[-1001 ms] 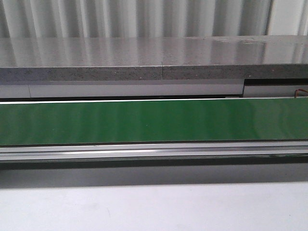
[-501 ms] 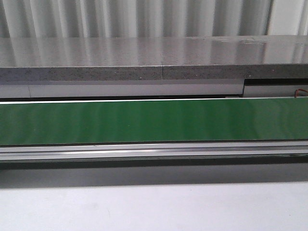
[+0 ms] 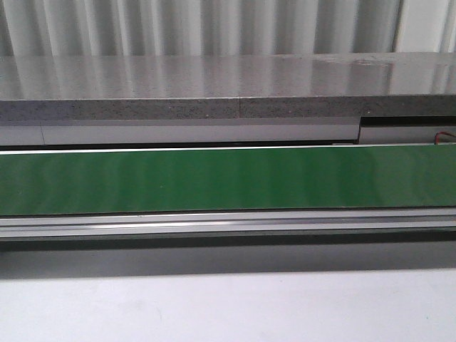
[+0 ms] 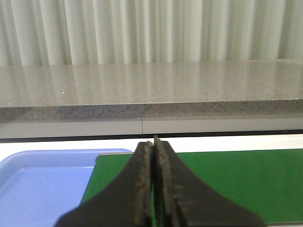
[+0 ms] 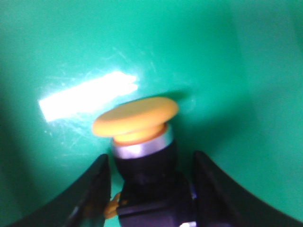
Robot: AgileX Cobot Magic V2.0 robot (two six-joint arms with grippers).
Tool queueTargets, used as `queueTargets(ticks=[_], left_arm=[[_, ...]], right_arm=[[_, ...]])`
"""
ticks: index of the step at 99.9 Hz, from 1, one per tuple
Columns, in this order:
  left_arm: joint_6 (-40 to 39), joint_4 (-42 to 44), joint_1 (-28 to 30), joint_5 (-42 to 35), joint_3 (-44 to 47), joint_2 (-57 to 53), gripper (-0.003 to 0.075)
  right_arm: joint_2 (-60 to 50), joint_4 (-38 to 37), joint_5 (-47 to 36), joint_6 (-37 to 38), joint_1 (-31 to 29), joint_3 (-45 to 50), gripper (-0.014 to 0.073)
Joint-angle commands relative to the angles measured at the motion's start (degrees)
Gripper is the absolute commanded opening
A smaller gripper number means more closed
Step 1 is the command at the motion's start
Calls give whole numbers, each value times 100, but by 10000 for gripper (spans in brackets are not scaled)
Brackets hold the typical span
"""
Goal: Move button from right to left
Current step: 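Lift the button with the right gripper and lower it onto the belt end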
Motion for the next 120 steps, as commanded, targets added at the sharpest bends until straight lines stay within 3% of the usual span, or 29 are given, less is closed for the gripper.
queueTargets(ticks=[1,29,55,87,109,120], left_arm=[[-34,-8,3,-484,141,-199,-20],[-34,-8,3,-484,141,-199,-20],[-34,-8,3,-484,141,-199,-20],[-34,-8,3,-484,141,-199,-20],[-34,-8,3,-484,141,-199,-20],[-34,-69,3,-484,141,-199,-20]], right_arm=[[-209,173,46,-63,-22,-206,219],[-858,596,697,-63,105,-682,218],[-1755,607,1337,7,775,-632,218],[-2021,607,1060,133,1361,243,224],[-2021,624,655,156,1609,756,301],[-2021,667,606,156,1687,754,397]])
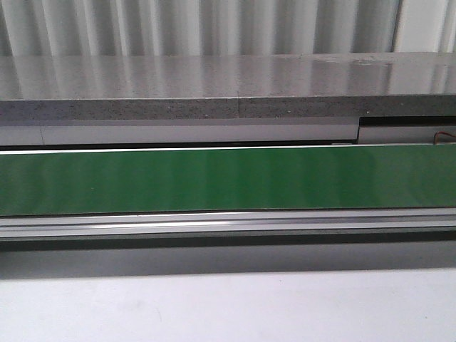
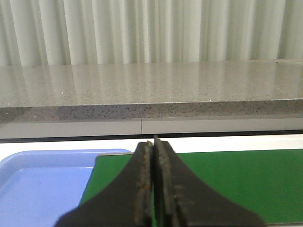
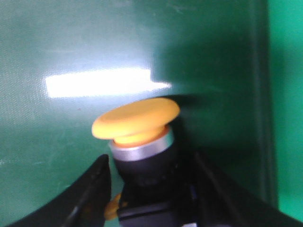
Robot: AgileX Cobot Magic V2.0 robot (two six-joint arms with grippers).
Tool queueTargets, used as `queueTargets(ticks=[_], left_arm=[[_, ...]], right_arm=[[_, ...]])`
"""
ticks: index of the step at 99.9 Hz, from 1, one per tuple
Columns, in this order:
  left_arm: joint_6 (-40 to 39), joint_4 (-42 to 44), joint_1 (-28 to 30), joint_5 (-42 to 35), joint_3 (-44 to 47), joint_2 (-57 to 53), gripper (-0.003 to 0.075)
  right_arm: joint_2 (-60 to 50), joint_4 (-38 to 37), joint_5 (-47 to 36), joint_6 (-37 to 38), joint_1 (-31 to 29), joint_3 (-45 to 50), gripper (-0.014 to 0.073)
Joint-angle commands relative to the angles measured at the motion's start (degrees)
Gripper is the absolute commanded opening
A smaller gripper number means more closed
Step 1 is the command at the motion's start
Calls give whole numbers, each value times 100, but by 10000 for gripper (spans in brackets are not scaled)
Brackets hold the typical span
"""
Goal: Move button from right to left
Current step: 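Lift the button with the right gripper and lower it onto the belt end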
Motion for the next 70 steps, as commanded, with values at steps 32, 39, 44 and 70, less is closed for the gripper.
queueTargets(ticks=[32,39,44,70], left_arm=[[-34,-133,3,-484,141,-199,-20],[-34,-133,3,-484,141,-199,-20],[-34,-133,3,-484,141,-199,-20],[-34,-133,3,-484,141,-199,-20]], right_arm=[[-516,159,-638,4,203,-170,655],[-727,159,-650,4,203,-170,655],[-939,159,-650,-1,203,-170,655],[-2473,163,-1176,-329,205,198,655]])
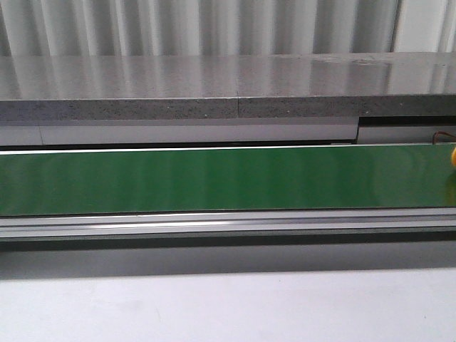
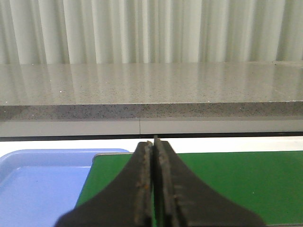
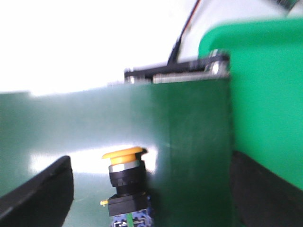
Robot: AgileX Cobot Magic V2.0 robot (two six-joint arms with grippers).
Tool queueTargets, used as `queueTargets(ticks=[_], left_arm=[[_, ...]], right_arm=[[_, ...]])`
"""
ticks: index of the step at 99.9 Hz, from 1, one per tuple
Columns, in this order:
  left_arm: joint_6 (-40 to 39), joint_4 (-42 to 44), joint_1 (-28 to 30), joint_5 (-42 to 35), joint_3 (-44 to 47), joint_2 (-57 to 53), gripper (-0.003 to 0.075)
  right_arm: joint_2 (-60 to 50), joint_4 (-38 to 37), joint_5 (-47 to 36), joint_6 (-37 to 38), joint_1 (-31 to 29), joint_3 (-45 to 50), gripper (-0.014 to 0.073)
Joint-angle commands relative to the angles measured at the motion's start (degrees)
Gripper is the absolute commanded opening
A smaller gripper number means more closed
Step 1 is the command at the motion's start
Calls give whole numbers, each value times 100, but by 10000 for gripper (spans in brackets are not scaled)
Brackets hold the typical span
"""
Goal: Move button from right to left
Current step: 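Lift the button with the right gripper and lower it onto the belt end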
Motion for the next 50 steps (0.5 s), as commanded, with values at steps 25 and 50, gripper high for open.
queueTargets(ticks=[25,50], left_arm=[[-34,-55,3,-484,141,-199,-20],[-34,-55,3,-484,141,-199,-20]], right_arm=[[-2470,58,-823,-355,3,917,655],[-3700,145,-790,-357,3,1710,655]])
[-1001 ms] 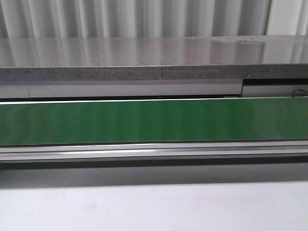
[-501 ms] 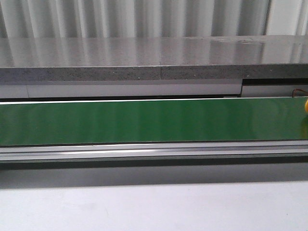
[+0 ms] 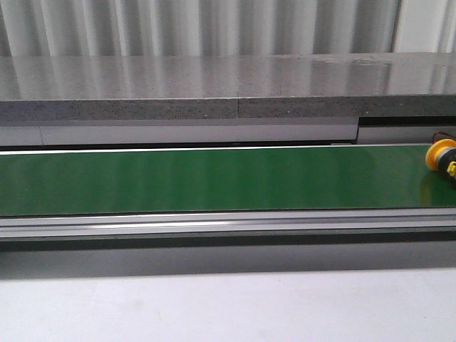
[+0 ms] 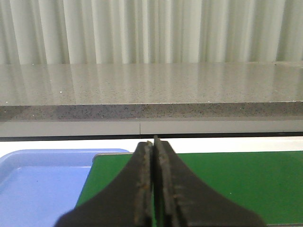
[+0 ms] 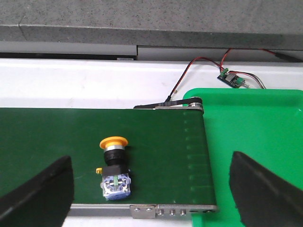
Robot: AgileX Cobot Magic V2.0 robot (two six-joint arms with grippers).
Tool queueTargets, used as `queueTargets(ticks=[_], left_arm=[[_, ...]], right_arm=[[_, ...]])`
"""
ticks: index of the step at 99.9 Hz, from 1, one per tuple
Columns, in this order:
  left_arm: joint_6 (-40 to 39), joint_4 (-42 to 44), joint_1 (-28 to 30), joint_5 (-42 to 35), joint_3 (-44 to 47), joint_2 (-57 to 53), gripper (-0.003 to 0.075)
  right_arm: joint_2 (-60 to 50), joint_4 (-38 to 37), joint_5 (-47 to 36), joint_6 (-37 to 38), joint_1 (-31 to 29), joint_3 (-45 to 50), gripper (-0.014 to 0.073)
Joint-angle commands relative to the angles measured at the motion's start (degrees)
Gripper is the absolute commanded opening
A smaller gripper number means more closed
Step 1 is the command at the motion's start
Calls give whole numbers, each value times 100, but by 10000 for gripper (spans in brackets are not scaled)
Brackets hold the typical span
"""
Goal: Move button from right to left
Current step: 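Lift the button with the right gripper and lower it onto the belt end, then open the right gripper and withdraw it from the button, then let the conveyor carry the button toward the left arm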
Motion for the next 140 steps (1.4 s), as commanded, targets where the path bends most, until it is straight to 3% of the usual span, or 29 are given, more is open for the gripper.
queueTargets(ticks=[1,23,34,48,67,140], left_arm=[[-34,-55,3,-484,141,-199,-20],[-34,-55,3,-484,141,-199,-20],[-34,-55,3,-484,141,-199,-20],[-34,-55,3,-484,141,-199,-20],[-34,-55,3,-484,141,-199,-20],[-34,-55,3,-484,141,-199,-20]], right_arm=[[-457,155,-337,-75,3,137,655],[-1305,350,-97,-75,197,799,650],[-1637,295,-103,-75,461,1179,577],[-1876,272,-155,-75,695,1496,346],[-1905,272,-254,-75,738,1530,-73],[-1905,272,-250,-75,738,1530,-67]])
